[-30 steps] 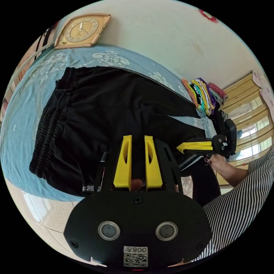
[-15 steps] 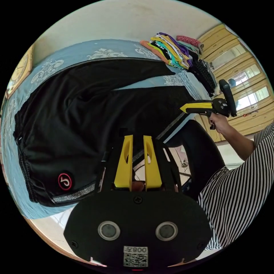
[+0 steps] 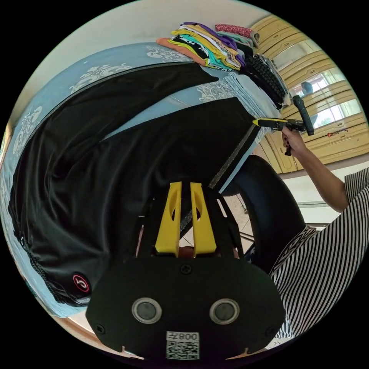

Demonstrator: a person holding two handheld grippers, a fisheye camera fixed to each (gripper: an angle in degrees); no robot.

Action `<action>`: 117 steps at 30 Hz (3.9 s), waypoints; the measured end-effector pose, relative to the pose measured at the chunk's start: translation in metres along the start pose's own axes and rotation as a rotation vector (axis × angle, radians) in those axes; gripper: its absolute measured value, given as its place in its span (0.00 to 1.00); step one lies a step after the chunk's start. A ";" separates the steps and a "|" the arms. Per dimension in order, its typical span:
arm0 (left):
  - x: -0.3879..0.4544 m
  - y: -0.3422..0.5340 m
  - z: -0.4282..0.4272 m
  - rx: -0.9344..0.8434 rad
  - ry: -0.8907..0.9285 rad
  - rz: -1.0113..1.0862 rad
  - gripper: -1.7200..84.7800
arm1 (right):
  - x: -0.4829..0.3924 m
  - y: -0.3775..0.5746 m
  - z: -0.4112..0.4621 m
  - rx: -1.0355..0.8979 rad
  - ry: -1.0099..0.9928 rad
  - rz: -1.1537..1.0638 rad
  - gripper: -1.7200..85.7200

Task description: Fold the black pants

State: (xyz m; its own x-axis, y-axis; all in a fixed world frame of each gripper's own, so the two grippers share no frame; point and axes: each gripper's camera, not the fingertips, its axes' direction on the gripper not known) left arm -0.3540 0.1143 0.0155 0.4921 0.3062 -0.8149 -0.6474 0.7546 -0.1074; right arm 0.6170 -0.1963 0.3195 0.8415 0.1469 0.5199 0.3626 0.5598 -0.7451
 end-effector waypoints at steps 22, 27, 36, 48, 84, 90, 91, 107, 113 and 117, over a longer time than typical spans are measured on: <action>-0.093 -0.114 -0.052 0.172 -0.047 -0.114 0.08 | 0.012 -0.077 -0.051 0.109 -0.036 -0.040 0.02; -0.160 -0.122 -0.106 0.266 -0.096 -0.238 0.10 | -0.013 -0.106 -0.075 0.186 -0.080 -0.135 0.02; -0.290 -0.122 -0.184 0.264 -0.201 -0.420 0.13 | -0.127 -0.180 -0.082 0.201 -0.285 -0.494 0.04; -0.385 -0.146 -0.244 0.113 -0.348 -0.443 0.14 | -0.337 -0.262 -0.059 0.146 -0.270 -0.862 0.11; -0.368 -0.193 -0.344 -0.075 -0.346 -0.234 0.09 | -0.565 -0.319 0.039 0.031 -0.044 -1.091 0.06; -0.336 -0.175 -0.373 -0.027 -0.370 -0.240 0.05 | -0.571 -0.312 0.046 0.038 -0.031 -1.074 0.04; -0.332 -0.173 -0.376 -0.022 -0.375 -0.240 0.05 | -0.571 -0.309 0.044 0.050 -0.032 -1.072 0.04; -0.190 -0.069 -0.457 0.184 -0.460 -0.193 0.04 | -0.539 -0.200 0.005 0.218 -0.086 -1.050 0.03; -0.127 -0.013 -0.462 0.189 -0.438 -0.125 0.03 | -0.529 -0.135 0.006 0.218 -0.109 -1.100 0.03; -0.088 0.024 -0.451 0.148 -0.415 -0.071 0.03 | -0.524 -0.103 0.020 0.168 -0.134 -1.119 0.03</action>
State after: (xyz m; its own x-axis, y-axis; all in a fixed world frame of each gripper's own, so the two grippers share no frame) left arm -0.6751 -0.1565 -0.1715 0.7439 0.4350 -0.5073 -0.5281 0.8479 -0.0474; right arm 0.1312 -0.3144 0.1321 0.0262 -0.4232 0.9057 0.8162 0.5322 0.2250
